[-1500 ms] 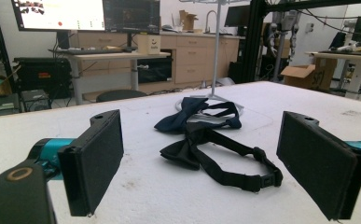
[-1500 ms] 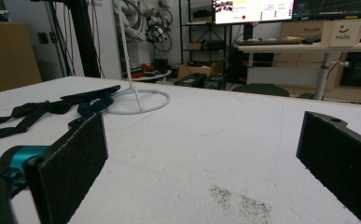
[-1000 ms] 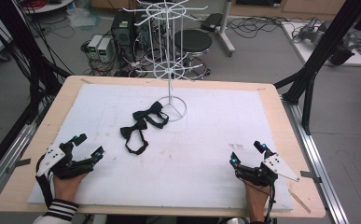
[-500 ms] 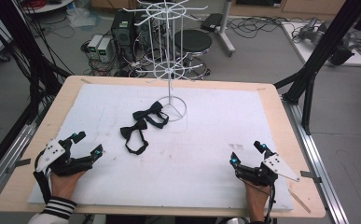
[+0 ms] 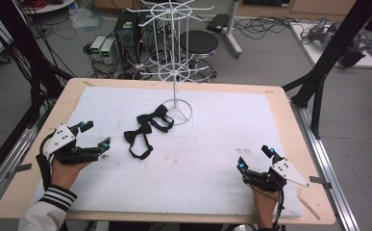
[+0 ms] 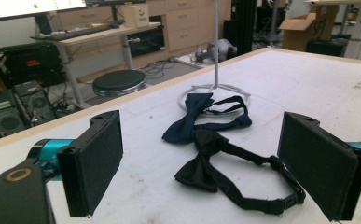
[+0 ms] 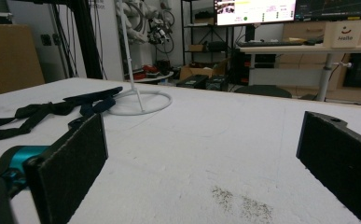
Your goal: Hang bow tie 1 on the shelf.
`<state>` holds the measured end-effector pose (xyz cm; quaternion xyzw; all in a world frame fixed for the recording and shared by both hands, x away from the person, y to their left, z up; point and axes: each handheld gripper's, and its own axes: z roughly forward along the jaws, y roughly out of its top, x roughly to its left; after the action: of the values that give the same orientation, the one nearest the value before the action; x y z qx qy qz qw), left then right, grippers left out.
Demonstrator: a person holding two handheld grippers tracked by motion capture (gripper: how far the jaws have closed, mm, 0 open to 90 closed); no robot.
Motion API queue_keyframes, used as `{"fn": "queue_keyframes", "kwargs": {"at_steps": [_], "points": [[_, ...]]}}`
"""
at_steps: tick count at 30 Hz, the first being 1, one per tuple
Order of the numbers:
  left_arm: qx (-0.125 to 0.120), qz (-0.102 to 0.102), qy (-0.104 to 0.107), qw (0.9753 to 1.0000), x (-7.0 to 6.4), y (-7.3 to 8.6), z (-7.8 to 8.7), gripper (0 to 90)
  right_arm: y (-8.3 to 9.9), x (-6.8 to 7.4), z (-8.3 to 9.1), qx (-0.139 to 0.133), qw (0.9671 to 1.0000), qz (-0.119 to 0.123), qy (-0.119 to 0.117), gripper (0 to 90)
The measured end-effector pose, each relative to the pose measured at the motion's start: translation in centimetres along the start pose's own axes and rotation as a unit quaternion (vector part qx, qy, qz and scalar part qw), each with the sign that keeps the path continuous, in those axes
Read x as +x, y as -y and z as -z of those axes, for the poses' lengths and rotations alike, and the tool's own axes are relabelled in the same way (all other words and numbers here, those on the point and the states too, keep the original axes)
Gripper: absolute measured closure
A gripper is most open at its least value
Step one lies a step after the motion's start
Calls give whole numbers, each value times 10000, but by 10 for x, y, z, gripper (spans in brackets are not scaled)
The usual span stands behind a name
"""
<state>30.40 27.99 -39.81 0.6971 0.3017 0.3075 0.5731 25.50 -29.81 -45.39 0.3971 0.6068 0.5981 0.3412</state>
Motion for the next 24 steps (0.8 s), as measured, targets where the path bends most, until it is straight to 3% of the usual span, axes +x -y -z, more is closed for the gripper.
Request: {"fn": "queue_keyframes", "kwargs": {"at_steps": [1, 2, 3, 4, 5, 9, 18, 24], "points": [[36, 41, 158, 9999, 1, -5, -5, 146, 0, 0, 0, -3, 10000, -1, -2, 10], [36, 41, 158, 9999, 1, -5, -5, 145, 0, 0, 0, -3, 10000, -1, -2, 10], [194, -57, 300, 9993, 2, -11, -9, 145, 0, 0, 0, -20, 10000, -4, 3, 10], [194, -57, 300, 9993, 2, -11, -9, 143, 0, 0, 0, -24, 10000, -12, 4, 10], [335, -193, 421, 9984, 2, -17, -13, 143, 0, 0, 0, -24, 10000, -11, 2, 10], [418, -234, 575, 9972, 5, -26, -18, 143, 0, 0, 0, -28, 10000, -18, 9, 10], [639, -194, 726, 9951, 15, -37, -34, 143, 0, -1, 0, -29, 10000, -30, 5, 10], [820, -304, 770, 9932, 17, -46, -51, 143, 0, 0, 0, -27, 10000, -40, 9, 10]]}}
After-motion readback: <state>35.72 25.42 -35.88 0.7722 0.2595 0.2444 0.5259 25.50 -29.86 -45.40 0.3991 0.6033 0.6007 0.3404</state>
